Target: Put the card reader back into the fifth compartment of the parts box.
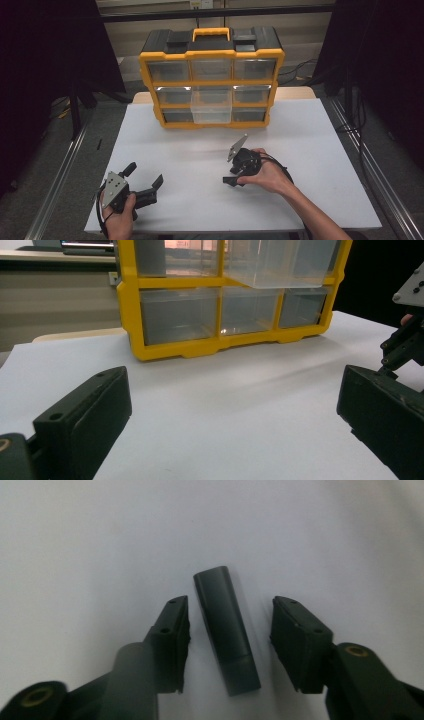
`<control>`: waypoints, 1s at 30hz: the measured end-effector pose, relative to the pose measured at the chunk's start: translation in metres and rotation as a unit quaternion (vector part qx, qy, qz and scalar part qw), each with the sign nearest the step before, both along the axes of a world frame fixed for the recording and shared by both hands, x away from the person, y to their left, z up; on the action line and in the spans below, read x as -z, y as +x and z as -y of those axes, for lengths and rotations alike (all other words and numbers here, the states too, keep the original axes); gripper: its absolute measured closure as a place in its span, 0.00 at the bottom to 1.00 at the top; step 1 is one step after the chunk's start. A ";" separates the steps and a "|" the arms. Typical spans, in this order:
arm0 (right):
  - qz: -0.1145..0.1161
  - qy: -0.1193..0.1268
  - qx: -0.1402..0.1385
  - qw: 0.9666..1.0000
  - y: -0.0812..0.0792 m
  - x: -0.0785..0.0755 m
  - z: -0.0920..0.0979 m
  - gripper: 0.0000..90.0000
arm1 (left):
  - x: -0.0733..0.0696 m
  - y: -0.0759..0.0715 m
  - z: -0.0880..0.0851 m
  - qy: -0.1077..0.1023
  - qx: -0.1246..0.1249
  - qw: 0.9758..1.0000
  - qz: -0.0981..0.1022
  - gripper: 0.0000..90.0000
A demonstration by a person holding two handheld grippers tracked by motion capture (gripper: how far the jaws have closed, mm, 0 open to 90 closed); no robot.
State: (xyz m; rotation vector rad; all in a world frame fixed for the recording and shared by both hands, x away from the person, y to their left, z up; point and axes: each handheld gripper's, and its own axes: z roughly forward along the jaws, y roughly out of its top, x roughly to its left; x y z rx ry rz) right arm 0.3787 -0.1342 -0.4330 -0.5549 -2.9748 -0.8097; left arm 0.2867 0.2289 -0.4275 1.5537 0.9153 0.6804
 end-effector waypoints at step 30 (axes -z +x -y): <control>-0.003 -0.007 0.020 1.000 0.001 -0.002 -0.001 0.81 | 0.000 -0.001 0.000 0.000 0.001 1.000 0.000 0.01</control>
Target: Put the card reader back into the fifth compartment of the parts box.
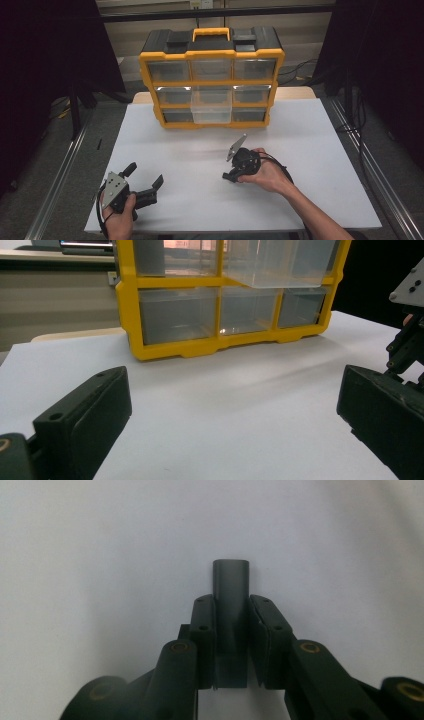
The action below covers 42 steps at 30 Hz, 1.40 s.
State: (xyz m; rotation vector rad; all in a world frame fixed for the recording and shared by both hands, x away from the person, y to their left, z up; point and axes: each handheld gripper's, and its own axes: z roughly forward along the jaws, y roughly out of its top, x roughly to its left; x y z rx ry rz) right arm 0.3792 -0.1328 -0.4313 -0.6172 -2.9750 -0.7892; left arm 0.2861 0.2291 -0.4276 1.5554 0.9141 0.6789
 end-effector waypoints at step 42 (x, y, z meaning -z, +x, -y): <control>0.036 0.122 0.044 0.991 -0.005 -0.024 0.017 0.81 | 0.000 -0.001 -0.001 -0.001 -0.001 1.000 0.000 0.01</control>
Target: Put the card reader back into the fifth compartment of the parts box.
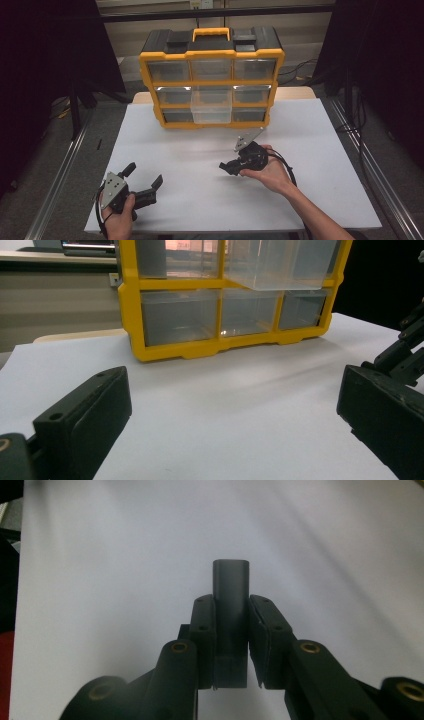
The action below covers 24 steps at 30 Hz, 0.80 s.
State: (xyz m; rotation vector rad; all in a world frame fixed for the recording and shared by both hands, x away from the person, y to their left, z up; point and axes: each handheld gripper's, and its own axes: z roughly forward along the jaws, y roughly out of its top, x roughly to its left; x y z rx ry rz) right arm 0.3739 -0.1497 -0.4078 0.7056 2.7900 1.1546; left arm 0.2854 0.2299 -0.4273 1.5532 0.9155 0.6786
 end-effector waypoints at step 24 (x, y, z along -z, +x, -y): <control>0.037 0.046 0.011 0.998 -0.002 -0.019 0.010 0.81 | 0.000 0.000 0.000 0.006 -0.001 1.000 0.000 0.01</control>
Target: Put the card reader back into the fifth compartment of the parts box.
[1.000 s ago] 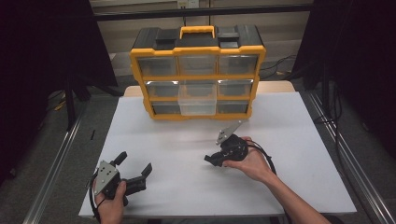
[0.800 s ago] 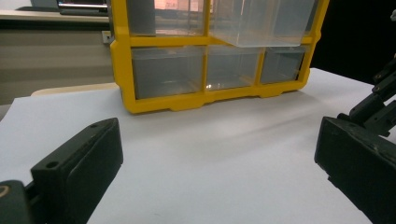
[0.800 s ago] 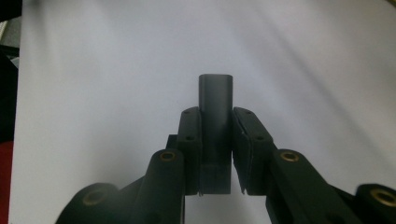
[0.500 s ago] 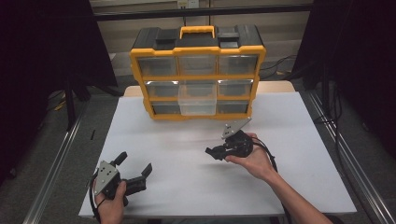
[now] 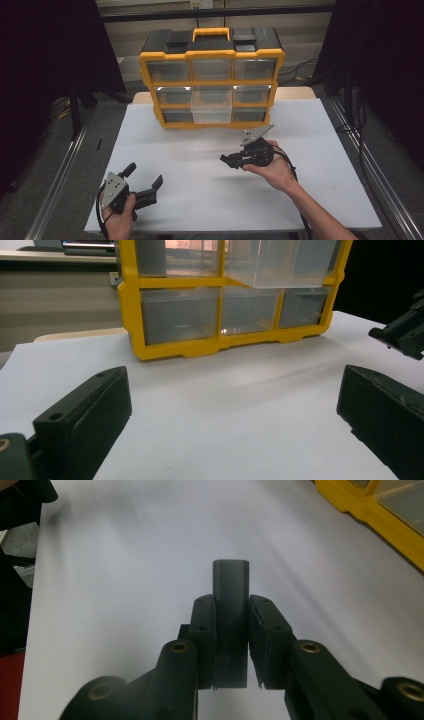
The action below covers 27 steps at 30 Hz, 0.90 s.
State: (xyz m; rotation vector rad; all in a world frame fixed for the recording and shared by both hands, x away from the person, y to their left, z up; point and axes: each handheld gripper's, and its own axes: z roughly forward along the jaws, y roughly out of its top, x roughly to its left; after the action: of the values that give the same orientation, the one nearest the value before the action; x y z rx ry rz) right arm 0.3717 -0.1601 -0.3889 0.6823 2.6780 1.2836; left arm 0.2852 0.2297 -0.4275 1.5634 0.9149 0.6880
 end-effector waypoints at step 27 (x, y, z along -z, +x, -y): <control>0.029 0.028 -0.002 0.999 0.002 -0.035 0.000 0.81 | 0.000 0.001 0.001 -0.005 -0.002 1.000 -0.001 0.01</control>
State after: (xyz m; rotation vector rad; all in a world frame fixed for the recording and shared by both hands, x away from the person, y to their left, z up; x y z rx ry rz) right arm 0.3741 -0.1596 -0.3542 0.6364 2.6086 1.3617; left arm 0.2860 0.2290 -0.4280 1.5534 0.9208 0.6839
